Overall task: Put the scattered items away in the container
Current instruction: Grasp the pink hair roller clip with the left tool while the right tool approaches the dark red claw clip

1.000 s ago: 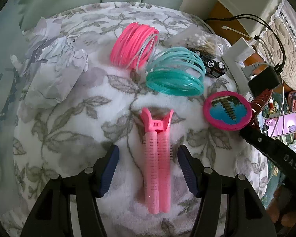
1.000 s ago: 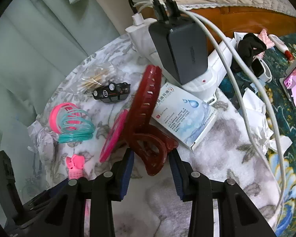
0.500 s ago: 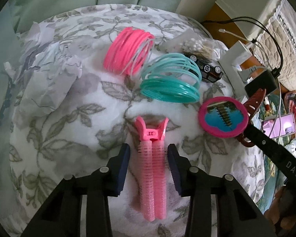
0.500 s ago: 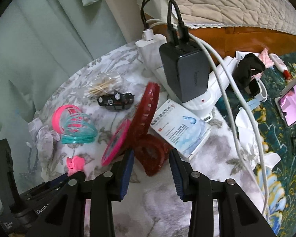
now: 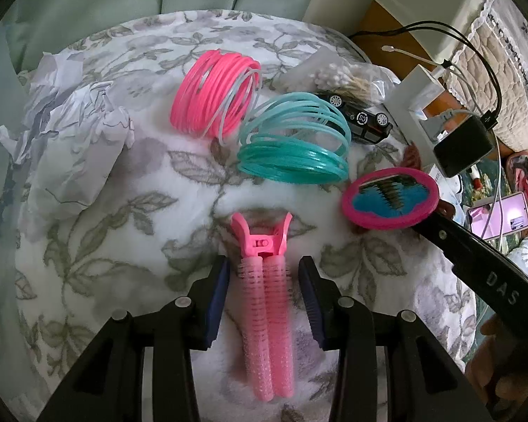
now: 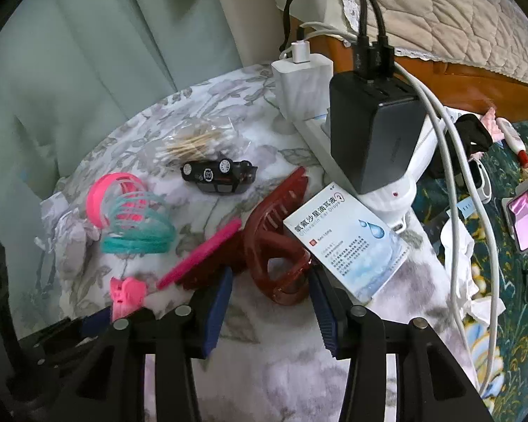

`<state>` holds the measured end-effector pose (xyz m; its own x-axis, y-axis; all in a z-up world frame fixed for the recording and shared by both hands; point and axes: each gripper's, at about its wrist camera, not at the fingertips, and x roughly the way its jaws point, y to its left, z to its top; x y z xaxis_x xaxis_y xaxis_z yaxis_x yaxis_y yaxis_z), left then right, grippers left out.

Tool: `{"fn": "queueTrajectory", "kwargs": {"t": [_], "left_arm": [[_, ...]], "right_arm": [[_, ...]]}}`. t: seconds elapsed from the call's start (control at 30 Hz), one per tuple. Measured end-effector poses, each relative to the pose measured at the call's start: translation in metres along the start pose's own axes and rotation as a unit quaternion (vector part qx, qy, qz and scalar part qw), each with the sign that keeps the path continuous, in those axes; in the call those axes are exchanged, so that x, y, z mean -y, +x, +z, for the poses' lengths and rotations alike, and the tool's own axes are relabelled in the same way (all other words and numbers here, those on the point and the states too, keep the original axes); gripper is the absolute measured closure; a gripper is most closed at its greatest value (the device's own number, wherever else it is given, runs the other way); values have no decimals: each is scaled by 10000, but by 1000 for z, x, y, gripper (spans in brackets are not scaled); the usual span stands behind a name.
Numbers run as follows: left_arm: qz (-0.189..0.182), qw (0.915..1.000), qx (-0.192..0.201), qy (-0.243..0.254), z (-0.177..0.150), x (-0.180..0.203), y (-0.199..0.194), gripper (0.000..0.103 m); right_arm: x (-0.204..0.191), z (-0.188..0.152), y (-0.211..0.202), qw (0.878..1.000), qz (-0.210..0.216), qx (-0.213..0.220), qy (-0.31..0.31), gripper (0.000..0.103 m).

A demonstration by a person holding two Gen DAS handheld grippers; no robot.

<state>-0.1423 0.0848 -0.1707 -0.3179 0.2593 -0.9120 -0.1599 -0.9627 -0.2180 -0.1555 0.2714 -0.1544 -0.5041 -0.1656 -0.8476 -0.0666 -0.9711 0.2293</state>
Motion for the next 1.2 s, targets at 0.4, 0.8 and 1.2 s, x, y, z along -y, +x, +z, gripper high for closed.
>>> {"fn": "queueTrajectory", "kwargs": {"t": [0.4, 0.8, 1.2], "left_arm": [[-227, 9992, 117, -322, 1, -26, -10, 75], [-90, 9969, 214, -754, 1, -60, -15, 75], [-67, 9968, 208, -772, 6, -47, -3, 75]], "right_arm": [[-20, 8, 9, 9996, 3, 47, -271, 53], [-21, 14, 11, 9995, 84, 163, -265, 53], [-16, 17, 24, 9992, -213, 275, -171, 68]]}}
